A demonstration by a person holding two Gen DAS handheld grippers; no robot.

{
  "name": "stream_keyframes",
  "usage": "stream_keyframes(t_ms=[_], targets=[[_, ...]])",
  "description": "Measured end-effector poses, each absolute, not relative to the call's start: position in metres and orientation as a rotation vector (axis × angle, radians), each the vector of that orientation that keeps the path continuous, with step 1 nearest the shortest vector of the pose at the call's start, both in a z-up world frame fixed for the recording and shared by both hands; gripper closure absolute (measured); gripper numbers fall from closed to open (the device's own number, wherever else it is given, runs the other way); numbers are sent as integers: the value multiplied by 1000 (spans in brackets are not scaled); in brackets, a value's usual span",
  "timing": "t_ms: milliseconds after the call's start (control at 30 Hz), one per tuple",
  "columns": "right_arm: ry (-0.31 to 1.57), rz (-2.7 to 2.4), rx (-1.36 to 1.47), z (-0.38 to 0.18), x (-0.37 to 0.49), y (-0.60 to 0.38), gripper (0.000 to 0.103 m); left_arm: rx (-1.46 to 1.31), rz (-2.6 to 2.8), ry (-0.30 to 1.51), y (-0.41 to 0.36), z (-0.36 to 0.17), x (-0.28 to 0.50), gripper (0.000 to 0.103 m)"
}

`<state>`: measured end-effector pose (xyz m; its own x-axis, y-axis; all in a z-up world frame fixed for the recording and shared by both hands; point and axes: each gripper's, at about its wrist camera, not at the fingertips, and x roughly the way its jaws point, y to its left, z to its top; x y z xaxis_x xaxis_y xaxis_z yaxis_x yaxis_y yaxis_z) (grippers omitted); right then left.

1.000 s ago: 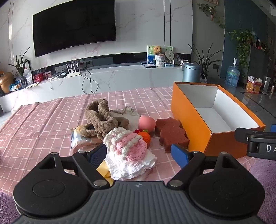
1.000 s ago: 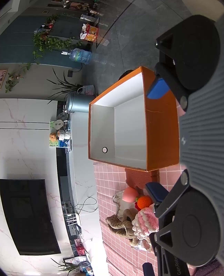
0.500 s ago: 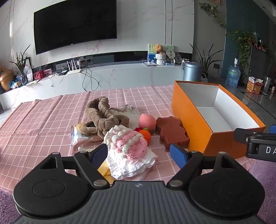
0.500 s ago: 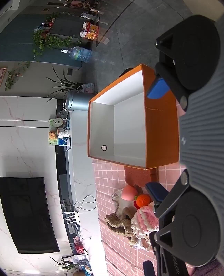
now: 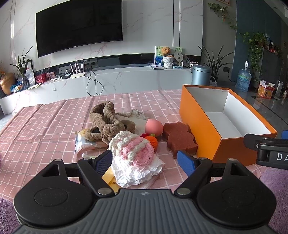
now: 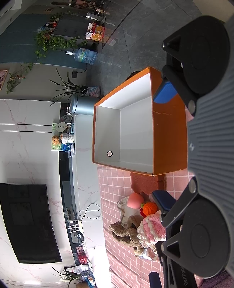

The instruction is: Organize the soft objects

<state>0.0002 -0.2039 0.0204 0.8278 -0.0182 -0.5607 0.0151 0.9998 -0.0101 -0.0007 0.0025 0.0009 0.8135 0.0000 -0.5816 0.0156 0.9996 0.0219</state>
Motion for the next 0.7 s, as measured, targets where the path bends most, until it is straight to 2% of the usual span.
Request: stream_keyframes(t_ms=[700], targets=[[607,-14,-6,19,3,-203,2,28,-13,625,1,-2,-1,7]])
